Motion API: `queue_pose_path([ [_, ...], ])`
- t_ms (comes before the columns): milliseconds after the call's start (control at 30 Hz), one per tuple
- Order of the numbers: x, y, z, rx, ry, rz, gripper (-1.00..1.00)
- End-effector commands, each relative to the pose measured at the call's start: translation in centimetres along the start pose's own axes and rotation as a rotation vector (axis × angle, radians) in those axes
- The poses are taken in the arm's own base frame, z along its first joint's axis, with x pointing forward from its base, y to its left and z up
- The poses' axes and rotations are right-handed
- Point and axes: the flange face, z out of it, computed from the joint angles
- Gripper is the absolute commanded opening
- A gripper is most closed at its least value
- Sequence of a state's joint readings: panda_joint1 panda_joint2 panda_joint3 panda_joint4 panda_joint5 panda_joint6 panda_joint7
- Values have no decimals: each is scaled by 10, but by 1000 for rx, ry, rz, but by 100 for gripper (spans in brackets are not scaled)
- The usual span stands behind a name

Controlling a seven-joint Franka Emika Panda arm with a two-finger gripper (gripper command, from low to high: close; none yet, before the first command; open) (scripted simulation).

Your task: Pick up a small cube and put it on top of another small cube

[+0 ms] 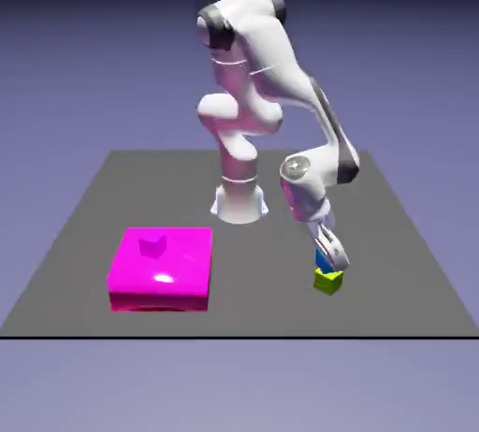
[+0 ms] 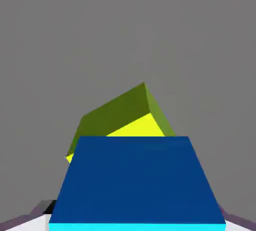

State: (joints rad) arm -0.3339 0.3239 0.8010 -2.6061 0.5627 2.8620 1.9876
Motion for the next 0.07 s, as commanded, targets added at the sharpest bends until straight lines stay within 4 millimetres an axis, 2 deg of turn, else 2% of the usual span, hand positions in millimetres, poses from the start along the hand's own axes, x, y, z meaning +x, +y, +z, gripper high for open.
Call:
queue_pose_path([
  [0, -2, 0, -10, 0, -2, 0, 100],
  [33, -3, 0, -20, 0, -4, 0, 100],
])
